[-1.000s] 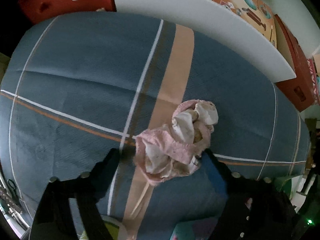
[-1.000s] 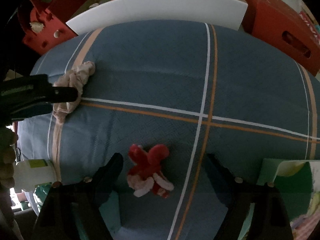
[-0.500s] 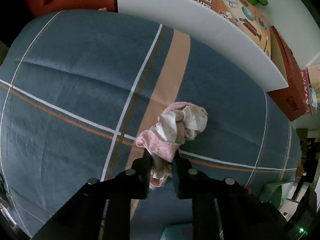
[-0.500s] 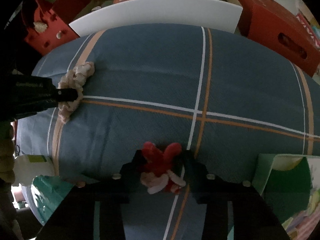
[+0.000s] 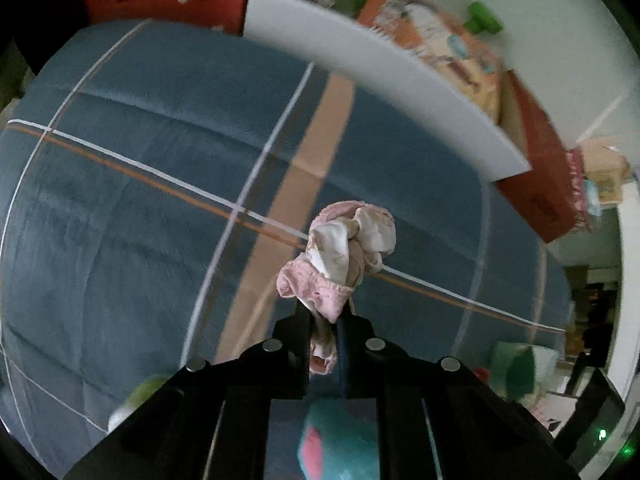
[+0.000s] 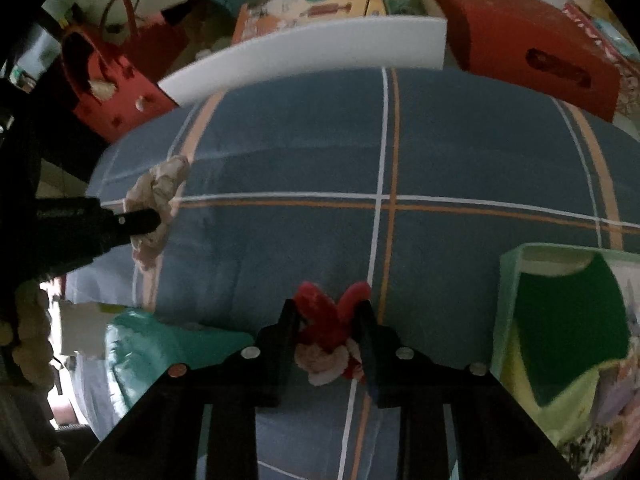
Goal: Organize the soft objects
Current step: 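Carry scrunchie over white tray with left gripper while right carries red bow there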
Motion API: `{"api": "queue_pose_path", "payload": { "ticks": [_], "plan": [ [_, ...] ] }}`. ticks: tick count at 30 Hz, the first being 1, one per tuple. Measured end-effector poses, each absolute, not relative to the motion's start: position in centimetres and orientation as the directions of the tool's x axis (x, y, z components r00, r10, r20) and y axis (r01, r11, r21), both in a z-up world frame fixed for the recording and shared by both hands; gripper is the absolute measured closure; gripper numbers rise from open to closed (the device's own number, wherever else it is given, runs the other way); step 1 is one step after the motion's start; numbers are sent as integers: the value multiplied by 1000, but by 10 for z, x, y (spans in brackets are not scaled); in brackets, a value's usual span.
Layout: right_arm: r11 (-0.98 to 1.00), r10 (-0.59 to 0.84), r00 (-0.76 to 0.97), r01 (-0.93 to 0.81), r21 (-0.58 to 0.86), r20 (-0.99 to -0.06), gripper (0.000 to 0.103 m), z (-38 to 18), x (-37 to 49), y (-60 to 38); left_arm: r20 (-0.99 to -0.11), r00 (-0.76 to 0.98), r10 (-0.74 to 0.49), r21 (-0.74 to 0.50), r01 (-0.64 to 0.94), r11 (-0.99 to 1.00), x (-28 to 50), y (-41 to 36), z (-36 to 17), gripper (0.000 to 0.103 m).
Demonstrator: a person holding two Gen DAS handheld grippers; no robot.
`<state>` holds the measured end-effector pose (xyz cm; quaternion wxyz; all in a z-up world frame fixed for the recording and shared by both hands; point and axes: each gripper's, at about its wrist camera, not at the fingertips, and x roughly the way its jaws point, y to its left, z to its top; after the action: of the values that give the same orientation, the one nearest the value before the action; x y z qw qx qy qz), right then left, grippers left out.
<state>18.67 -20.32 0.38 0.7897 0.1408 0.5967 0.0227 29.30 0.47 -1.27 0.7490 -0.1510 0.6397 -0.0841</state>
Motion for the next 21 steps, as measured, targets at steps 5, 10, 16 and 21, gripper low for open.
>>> {"api": "queue_pose_path", "payload": {
  "ticks": [5, 10, 16, 21],
  "plan": [
    [957, 165, 373, 165, 240, -913, 73, 33, 165, -214, -884, 272, -380, -396, -4, 918, 257, -1, 22, 92],
    [960, 112, 441, 183, 212, -890, 73, 54, 138, -217, -822, 367, -436, -452, 47, 891, 221, 0, 55, 92],
    [957, 89, 492, 198, 211, -866, 73, 60, 115, -208, -781, 444, -439, -442, 102, 891, 180, -9, 78, 92],
    [951, 65, 515, 227, 210, -855, 72, 64, 89, -211, -758, 450, -472, -463, 139, 876, 146, -21, 79, 92]
  ]
}}
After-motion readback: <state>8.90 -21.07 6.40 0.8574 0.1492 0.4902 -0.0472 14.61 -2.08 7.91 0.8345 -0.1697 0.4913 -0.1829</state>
